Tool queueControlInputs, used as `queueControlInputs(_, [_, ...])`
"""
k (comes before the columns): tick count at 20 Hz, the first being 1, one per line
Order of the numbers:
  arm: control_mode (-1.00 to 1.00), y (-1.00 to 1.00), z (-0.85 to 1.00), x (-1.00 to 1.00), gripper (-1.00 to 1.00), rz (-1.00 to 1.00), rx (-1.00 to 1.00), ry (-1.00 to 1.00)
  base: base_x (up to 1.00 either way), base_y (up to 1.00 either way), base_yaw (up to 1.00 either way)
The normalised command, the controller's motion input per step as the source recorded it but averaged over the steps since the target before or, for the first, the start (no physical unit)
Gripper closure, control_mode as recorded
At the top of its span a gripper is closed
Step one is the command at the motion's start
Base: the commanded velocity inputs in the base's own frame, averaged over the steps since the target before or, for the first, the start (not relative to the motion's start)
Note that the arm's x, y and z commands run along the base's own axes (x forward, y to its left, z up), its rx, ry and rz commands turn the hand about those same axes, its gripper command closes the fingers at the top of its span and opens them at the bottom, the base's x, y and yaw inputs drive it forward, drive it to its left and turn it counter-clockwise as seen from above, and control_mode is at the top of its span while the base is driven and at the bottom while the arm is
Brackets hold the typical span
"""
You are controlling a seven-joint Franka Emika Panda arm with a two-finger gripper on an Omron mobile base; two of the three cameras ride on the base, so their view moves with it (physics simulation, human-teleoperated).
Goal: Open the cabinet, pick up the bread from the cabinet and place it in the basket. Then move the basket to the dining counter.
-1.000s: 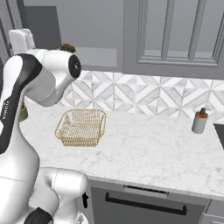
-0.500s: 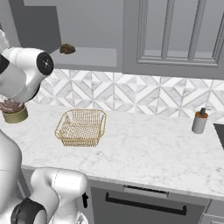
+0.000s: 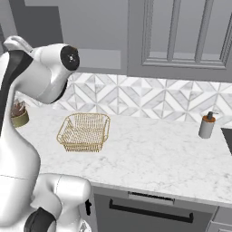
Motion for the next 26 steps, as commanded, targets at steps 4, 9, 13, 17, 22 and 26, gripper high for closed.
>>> queueControlInputs(4, [-1.00, -0.14, 0.00, 0.76, -1.00, -0.07, -0.44, -0.47, 0.00, 0.00, 0.00])
queueControlInputs(9, [-1.00, -0.07, 0.00, 0.83, -1.00, -0.08, -0.39, -0.37, 0.00, 0.00, 0.00])
queueControlInputs(13, [-1.00, 0.00, -0.23, 0.89, -1.00, -0.08, -0.25, -0.35, 0.00, 0.00, 0.00])
queueControlInputs(17, [-1.00, 0.00, 0.01, 1.00, -1.00, -0.09, -0.15, -0.09, 0.00, 0.00, 0.00])
queueControlInputs(22, [-1.00, 0.00, 0.00, 0.93, -1.00, -0.05, -0.14, 0.05, 0.00, 0.00, 0.00])
queueControlInputs(26, [-1.00, 0.00, 0.18, 0.96, -1.00, -0.03, -0.10, 0.14, 0.00, 0.00, 0.00])
